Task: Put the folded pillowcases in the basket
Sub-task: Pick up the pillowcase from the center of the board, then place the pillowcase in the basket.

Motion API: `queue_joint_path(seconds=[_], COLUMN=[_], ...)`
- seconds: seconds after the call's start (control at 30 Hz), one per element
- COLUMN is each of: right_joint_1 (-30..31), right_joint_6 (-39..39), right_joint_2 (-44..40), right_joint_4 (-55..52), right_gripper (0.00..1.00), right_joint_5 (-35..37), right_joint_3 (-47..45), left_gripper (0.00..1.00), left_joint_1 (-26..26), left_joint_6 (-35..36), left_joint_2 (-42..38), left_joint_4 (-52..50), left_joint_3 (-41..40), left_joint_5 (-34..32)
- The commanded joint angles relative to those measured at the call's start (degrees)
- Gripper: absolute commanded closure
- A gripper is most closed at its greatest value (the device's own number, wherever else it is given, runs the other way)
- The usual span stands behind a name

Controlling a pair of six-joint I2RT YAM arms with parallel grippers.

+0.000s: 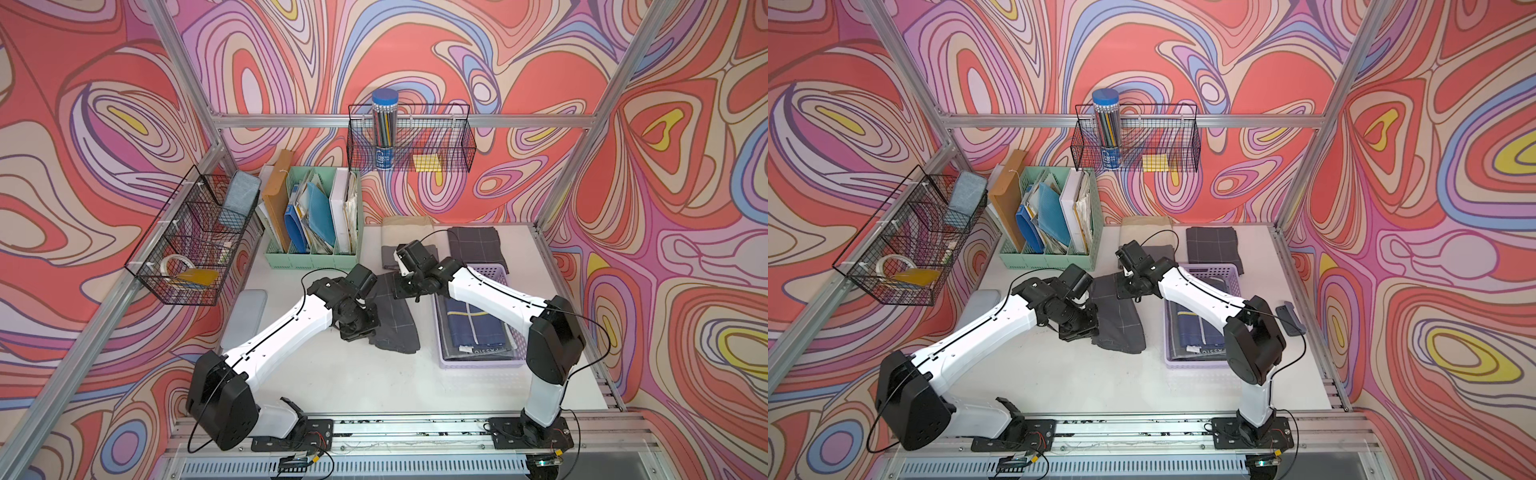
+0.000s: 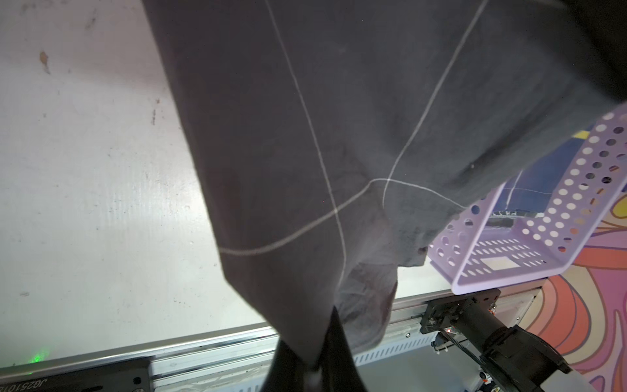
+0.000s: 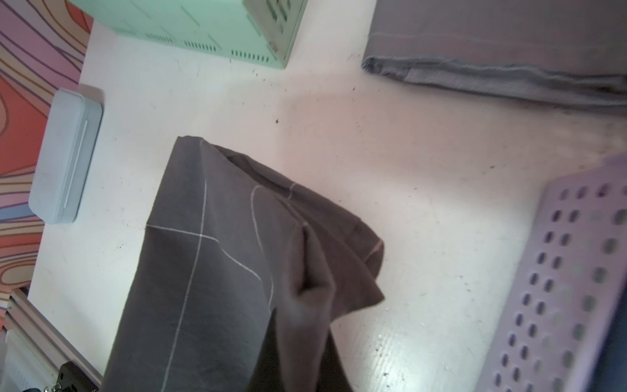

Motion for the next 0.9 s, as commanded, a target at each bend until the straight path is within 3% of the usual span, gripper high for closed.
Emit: queue_joint_path(seconds=[0.0,0.47,0.67,0.87], right_joint_1=[-1.96,-15.97,-23.39,-27.81], right_joint_6=[-0.58,-2.15,-3.24,-3.84], right_joint_2=[-3.21,-20.89,-25.43,-23.54], right_joint_4=[-3.15,-15.73,-16.38,-11.80], right_gripper=[1.00,1.00,1.00,1.00], right_joint_5=[3.43,9.42,8.94,7.36], right_joint_3=[-0.07,-7.46,-15.04,-20.10], left_gripper=[1.00,1.00,1.00,1.00], left_joint_1=[-1.51,-15.41,-17.75,-18.64], left_joint_6=[2.19,3.48,2.71,2.43], left_joint_2=[3.59,31.28,39.02,44.69], left_joint_4=[-0.81,-0.08,3.45,6.79], left_joint_3=[6.80,40.58,45.11,45.57], left_joint_5=[0.11,6.84,9.08,10.11])
